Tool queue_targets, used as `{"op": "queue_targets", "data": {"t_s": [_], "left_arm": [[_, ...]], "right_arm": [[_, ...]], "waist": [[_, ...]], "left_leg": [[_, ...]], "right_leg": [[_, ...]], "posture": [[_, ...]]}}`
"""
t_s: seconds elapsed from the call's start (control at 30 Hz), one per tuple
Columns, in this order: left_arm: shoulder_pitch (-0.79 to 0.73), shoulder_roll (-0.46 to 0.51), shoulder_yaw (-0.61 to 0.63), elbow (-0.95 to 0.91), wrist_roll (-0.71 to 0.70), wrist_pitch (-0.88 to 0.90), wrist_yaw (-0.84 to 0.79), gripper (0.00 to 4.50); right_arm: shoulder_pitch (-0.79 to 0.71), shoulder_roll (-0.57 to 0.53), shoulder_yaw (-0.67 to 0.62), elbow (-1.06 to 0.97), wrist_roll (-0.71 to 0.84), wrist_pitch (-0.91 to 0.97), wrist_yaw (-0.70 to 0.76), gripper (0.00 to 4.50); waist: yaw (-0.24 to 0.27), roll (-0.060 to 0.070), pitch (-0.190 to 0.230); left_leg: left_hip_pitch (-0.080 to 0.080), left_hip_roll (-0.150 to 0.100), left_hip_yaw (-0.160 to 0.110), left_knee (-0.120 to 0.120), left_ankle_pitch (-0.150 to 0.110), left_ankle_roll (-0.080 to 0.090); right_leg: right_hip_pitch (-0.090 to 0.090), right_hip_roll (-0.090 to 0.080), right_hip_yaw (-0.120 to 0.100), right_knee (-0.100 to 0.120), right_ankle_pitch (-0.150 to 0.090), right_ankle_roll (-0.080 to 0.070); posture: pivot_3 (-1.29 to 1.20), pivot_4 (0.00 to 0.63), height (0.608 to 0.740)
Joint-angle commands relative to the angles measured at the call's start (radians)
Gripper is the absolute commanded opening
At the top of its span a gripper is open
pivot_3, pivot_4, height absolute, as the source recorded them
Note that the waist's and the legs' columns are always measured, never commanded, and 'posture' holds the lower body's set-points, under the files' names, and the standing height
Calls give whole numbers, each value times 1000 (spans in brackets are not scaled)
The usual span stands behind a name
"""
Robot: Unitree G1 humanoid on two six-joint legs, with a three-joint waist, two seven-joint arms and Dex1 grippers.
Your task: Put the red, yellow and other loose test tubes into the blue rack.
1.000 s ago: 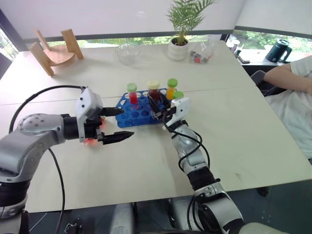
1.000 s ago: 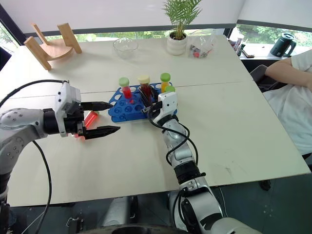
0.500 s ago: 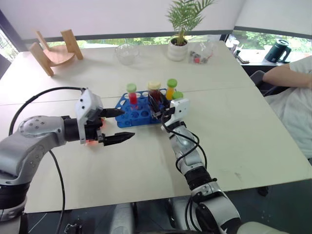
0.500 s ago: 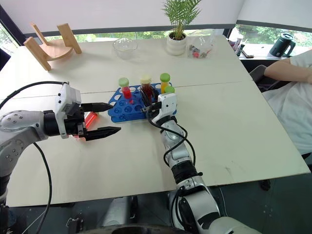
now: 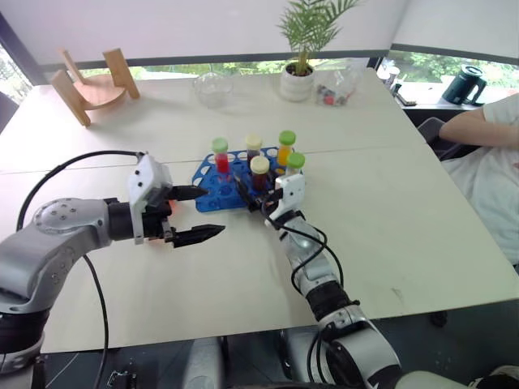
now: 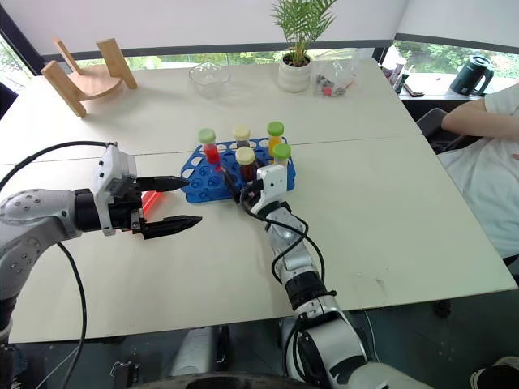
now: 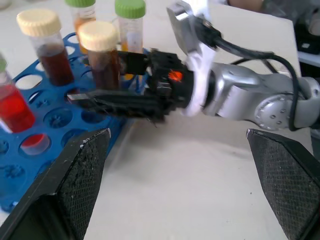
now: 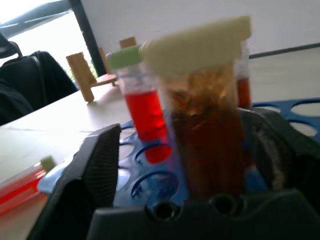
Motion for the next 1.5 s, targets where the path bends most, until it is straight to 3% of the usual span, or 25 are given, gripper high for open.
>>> {"op": "queue_targets", "data": {"t_s": [0.03,0.17,0.27,0.5,0.67,0.9,1.0,1.17,1.2,1.33,1.4,1.5], "left_arm": [[1,9,19,37,80,-12,74,4500],[-56,3,-3,116,156,26,161,4500],[-168,13,-44,213,177,161,209,4500],[-424,11,-217,524,279,401,221,4500],[-564,-34,-296,713,327,481,197,4500],[-621,-75,-362,806,361,524,155,4500],[-621,-80,-381,809,370,532,136,3614],[-619,-83,-381,805,381,546,119,1069],[-617,-82,-380,801,382,548,117,797],[-627,-58,-347,781,384,506,95,790],[-651,-63,-232,790,363,501,129,790],[-589,-101,3,675,236,295,65,790]], "right_arm": [[64,-81,19,-282,30,203,67,4423],[113,-209,20,-541,117,462,160,4423],[103,-400,6,-731,226,659,324,4423],[-63,-712,-40,-856,390,780,637,4423],[-169,-785,-77,-851,478,769,774,4423],[-224,-834,-95,-835,516,776,846,4423],[-223,-844,-98,-830,506,767,850,4500],[-214,-847,-103,-836,499,764,833,4500],[-212,-848,-104,-839,500,764,831,4500],[-193,-849,-109,-838,490,765,806,4500],[-170,-853,-123,-853,491,770,783,4500],[-131,-851,-145,-884,497,786,733,4500]], "waist": [[0,0,0],[-1,0,0],[1,0,0],[-3,-1,0],[0,-2,1],[7,-2,1],[10,-2,1],[17,-2,1],[19,-2,1],[22,-2,1],[23,-4,2],[22,-5,3]], "left_leg": [[0,0,0,1,0,0],[0,0,0,2,0,0],[0,0,-1,2,0,0],[1,0,-1,1,0,1],[0,0,-1,1,0,1],[-1,-1,-1,2,-1,1],[-1,-1,-1,2,0,1],[-1,-1,-1,2,0,1],[-1,-1,-1,2,0,1],[-1,-1,0,2,0,1],[-1,0,-1,2,0,1],[-2,0,-1,3,0,1]], "right_leg": [[0,0,0,0,0,0],[0,1,0,0,0,0],[0,2,0,0,0,0],[1,2,-1,0,0,0],[1,2,-1,-1,0,0],[0,1,-1,-1,0,1],[0,1,-1,-1,0,1],[0,1,-1,-1,0,1],[0,1,-1,-1,0,1],[0,1,-1,-1,0,1],[0,1,-1,-1,0,1],[-1,1,-1,-1,0,1]], "posture": [[0,150,740],[0,150,740],[0,150,740],[0,150,740],[0,150,740],[0,150,740],[0,150,740],[0,150,740],[0,150,740],[0,150,740],[0,150,740],[0,150,740]]}}
